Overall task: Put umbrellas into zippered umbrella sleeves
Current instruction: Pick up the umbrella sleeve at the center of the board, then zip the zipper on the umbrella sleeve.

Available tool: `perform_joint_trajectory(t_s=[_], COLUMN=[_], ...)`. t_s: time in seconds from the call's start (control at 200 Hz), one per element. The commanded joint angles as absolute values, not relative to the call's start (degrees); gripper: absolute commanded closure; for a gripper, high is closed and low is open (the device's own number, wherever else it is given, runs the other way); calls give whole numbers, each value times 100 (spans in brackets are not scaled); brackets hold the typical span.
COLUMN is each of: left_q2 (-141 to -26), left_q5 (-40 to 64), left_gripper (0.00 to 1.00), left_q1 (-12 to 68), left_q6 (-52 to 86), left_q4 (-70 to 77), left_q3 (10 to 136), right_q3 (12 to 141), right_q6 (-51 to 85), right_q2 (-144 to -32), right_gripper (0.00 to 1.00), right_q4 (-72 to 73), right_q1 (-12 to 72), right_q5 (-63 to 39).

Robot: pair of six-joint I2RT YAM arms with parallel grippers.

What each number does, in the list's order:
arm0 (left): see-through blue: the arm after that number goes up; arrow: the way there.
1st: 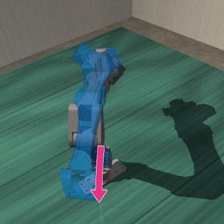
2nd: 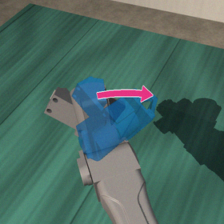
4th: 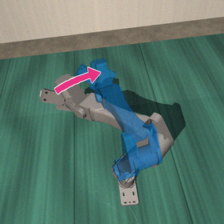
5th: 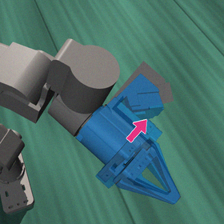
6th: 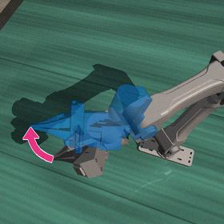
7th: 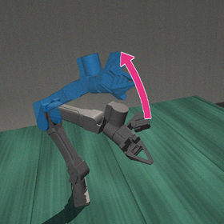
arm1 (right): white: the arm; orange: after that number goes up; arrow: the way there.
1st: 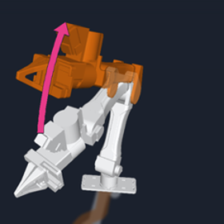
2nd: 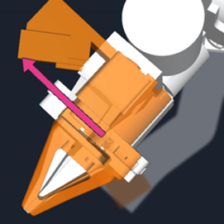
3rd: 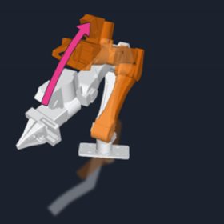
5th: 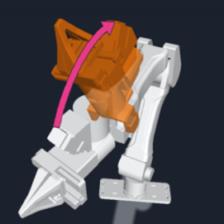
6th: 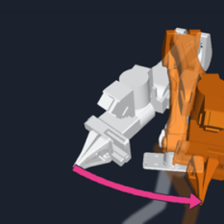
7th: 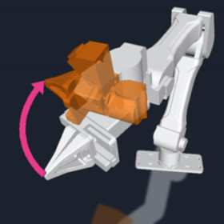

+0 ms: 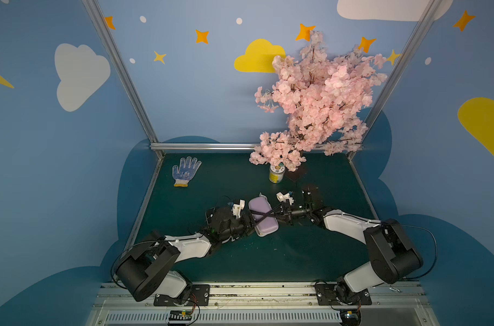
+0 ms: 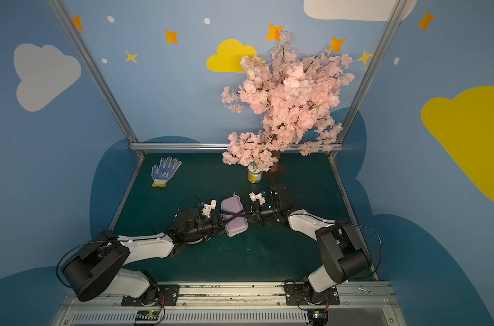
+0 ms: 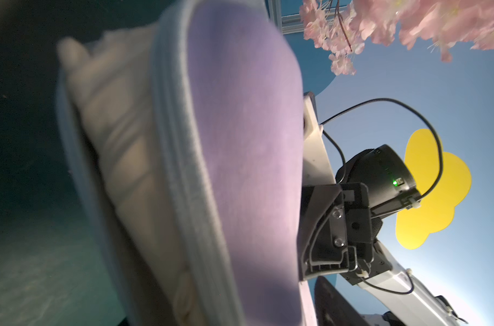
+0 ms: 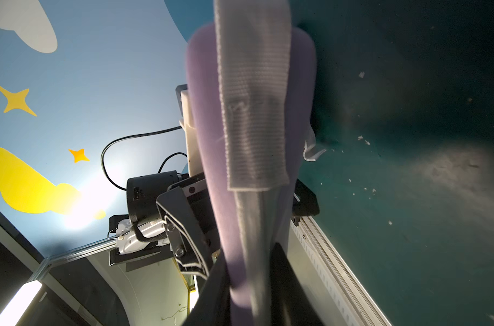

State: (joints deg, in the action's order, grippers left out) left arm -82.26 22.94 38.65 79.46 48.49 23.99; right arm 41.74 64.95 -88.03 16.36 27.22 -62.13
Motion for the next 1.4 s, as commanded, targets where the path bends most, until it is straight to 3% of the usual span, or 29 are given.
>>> perform_joint_trajectory(t_s=[0.0, 0.26, 0.425, 0.526, 0.656, 0.821, 0.936, 1.066, 1.392], left_q2=[-8166, -8186, -8200, -8012, -7748, -7642, -7829, -8018, -8096], left_q5=[2171, 2388, 2891, 3425, 4418, 5649, 6226, 6363, 6280], left_gripper=[29, 58, 66, 66, 66, 67, 68, 68, 67], left_q1=[3851, 3760, 3408, 3127, 2731, 2332, 2211, 2208, 2273], left_q6=[7974, 7989, 8285, 8296, 8086, 7311, 7576, 7871, 7939], left_q4=[5010, 5059, 5130, 4704, 3731, 2122, 2313, 2730, 2798], left_q3=[2393, 2487, 2654, 2977, 3570, 4361, 4534, 4594, 4602], right_q3=[4276, 4491, 4586, 4814, 4871, 4220, 3602, 3117, 3636], right_q6=[6526, 6164, 5370, 4151, 2584, 1564, 992, 374, -300], right_q2=[-8648, -8473, -7928, -7580, -7174, -6219, -5644, -5325, -5736], right_gripper=[74, 57, 43, 39, 43, 50, 52, 52, 58], right_q4=[1928, 1356, 413, -805, -1799, -891, 74, 1126, 966], right_q1=[2745, 2777, 2250, 2028, 2044, 2447, 2898, 3415, 4061], right_q5=[-6313, -6264, -6295, -6031, -4967, -3790, -3308, -2917, -2764])
